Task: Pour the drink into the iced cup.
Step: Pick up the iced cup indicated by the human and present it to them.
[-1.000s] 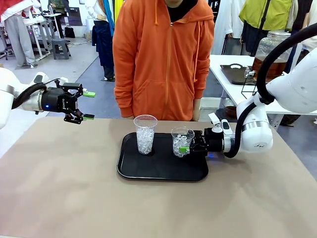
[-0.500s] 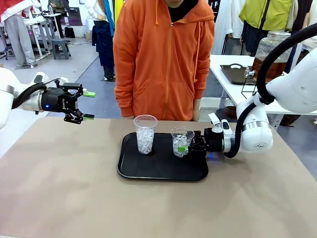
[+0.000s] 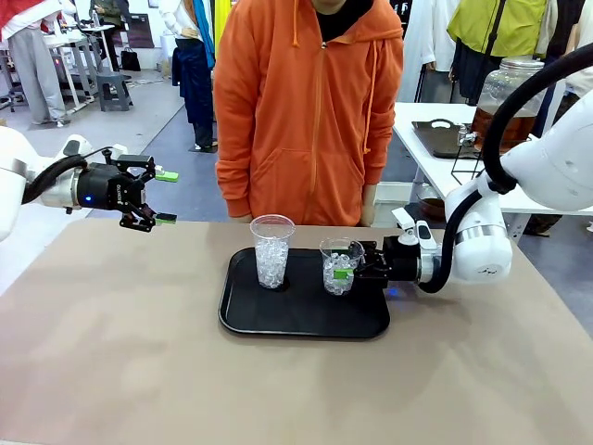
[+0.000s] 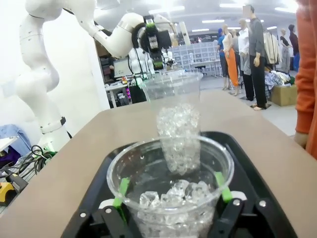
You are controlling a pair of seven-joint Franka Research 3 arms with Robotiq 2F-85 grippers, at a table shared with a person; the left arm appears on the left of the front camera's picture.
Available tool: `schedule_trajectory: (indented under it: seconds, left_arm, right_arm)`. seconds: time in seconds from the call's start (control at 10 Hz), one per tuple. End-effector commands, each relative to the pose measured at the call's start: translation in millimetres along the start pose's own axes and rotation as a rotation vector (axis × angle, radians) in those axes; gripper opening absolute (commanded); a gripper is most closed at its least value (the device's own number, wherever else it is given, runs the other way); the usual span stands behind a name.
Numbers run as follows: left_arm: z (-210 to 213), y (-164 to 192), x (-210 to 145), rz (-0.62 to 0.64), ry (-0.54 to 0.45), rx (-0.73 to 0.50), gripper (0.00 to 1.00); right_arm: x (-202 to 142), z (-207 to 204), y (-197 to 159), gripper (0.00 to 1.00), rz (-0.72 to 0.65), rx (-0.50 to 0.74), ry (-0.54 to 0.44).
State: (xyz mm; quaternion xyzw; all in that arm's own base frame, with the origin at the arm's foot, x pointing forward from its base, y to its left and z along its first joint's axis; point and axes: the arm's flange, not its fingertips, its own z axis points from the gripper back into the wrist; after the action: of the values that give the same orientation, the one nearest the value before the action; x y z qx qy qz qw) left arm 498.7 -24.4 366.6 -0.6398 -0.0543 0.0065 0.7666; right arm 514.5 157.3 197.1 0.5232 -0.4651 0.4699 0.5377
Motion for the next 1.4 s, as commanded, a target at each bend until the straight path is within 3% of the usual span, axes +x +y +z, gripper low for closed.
schedule_trajectory:
  seconds: [0.0, 0.3, 0.8, 1.1, 1.3]
  left_arm:
    - [0.7, -1.7, -0.7, 0.007, 0.002, 0.007, 1.00]
    - [0.7, -1.7, -0.7, 0.007, 0.002, 0.007, 1.00]
    - [0.7, -1.7, -0.7, 0.007, 0.002, 0.007, 1.00]
    - [0.7, -1.7, -0.7, 0.007, 0.002, 0.007, 1.00]
    - [0.7, -1.7, -0.7, 0.007, 0.002, 0.007, 1.00]
  right_arm:
    - [34.5, 3.8, -7.8, 0.83, 0.022, 0.034, -0.012]
    - [71.9, 6.8, -18.6, 0.83, 0.066, 0.051, -0.025]
    - [162.5, 9.8, -77.7, 0.83, 0.073, 0.061, -0.012]
    - [181.7, -1.9, -95.8, 0.83, 0.081, 0.073, -0.012]
    - [177.6, 9.9, -81.9, 0.83, 0.098, 0.043, -0.017]
